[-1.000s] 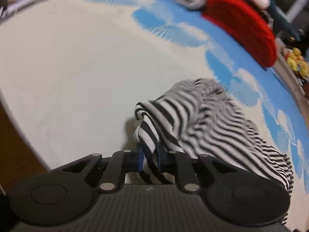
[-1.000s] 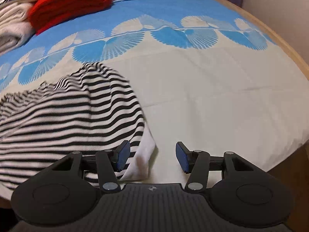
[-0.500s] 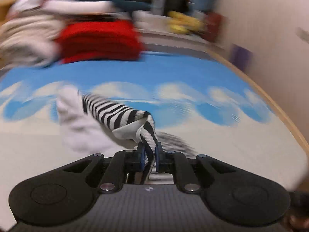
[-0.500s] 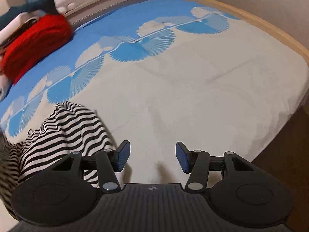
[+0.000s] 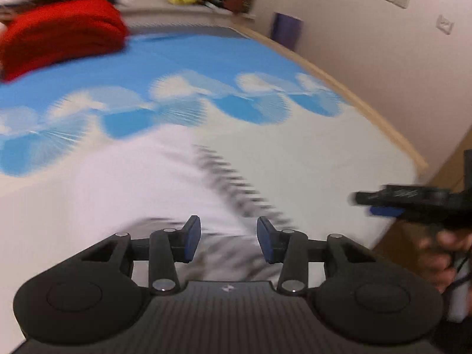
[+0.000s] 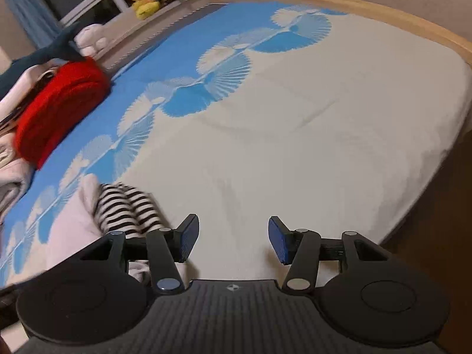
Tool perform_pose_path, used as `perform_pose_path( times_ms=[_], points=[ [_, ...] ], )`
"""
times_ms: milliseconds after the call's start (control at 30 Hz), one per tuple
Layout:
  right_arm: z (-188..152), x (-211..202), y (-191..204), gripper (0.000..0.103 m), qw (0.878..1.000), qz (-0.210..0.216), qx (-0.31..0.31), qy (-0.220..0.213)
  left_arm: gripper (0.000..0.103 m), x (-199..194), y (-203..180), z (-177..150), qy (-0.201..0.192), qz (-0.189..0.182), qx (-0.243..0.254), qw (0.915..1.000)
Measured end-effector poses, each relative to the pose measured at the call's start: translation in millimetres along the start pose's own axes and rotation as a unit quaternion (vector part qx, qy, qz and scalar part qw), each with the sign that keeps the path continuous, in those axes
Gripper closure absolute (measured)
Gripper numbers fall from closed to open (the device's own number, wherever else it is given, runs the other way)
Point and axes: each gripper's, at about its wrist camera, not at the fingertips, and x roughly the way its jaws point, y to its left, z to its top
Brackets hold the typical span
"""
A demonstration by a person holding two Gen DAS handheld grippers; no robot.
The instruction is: Fold small clothes
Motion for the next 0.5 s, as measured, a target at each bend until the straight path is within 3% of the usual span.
perform_pose_path(
  times_ms=[133,267,300,333,500],
  points=[
    [-4,3,28,0.049,0.998,0.046,-0.043,0.002,0.056,-26,56,-17,-0.006,0.053,0.0,0.9986],
    [-15,12,60,0.049,0.993,0.076,-0.095,0.012,0.058,-36,98,-50,-0.004,0.068,-0.077,0.9947],
    [-18,15,67,0.049,0.991,0.078,-0.107,0.017,0.058,-35,103,-51,0.009,0.069,-0.104,0.9921],
    [-22,19,74,0.049,0.989,0.078,-0.122,0.02,0.058,-37,105,-51,-0.001,0.062,-0.111,0.9919],
    [-38,29,111,0.049,0.976,0.106,-0.191,0.02,0.057,-33,79,-51,-0.02,0.074,-0.02,0.9968]
  ],
)
